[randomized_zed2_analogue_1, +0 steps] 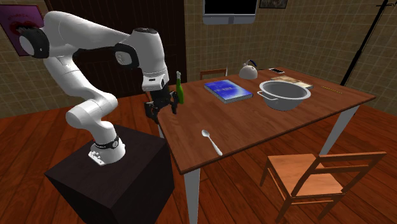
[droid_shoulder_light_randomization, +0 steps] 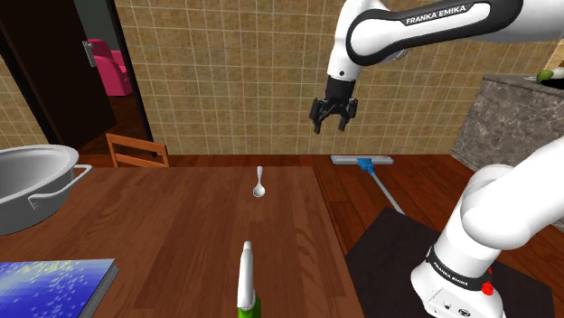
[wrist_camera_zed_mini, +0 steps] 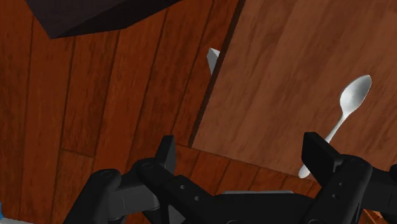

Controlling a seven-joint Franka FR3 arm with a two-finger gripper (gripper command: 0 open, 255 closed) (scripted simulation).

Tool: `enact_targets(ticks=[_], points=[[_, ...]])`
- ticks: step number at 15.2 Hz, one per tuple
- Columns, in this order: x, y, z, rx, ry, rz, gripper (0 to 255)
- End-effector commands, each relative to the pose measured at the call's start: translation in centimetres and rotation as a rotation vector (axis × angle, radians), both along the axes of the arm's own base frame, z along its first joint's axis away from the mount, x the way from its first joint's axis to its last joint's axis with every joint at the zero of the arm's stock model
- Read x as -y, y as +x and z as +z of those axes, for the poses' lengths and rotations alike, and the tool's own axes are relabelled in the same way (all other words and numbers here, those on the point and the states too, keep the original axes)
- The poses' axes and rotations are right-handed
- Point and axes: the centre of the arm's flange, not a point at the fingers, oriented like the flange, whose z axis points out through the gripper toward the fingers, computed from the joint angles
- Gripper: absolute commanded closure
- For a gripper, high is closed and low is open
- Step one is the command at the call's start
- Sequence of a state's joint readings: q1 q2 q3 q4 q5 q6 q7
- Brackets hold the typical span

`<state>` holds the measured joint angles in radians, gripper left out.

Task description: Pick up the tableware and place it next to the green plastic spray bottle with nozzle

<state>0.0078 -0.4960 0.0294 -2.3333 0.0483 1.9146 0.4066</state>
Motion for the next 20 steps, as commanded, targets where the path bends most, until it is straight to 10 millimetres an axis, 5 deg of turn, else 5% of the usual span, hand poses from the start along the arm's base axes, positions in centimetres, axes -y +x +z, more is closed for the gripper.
enact_targets(ticks=[1, 20], points=[[-1.2, 1.9, -1.5, -0.012, 0.019, -0.035, 0], [-10.1, 19.0, -15.7, -0.122, 0.184, -0.334, 0]])
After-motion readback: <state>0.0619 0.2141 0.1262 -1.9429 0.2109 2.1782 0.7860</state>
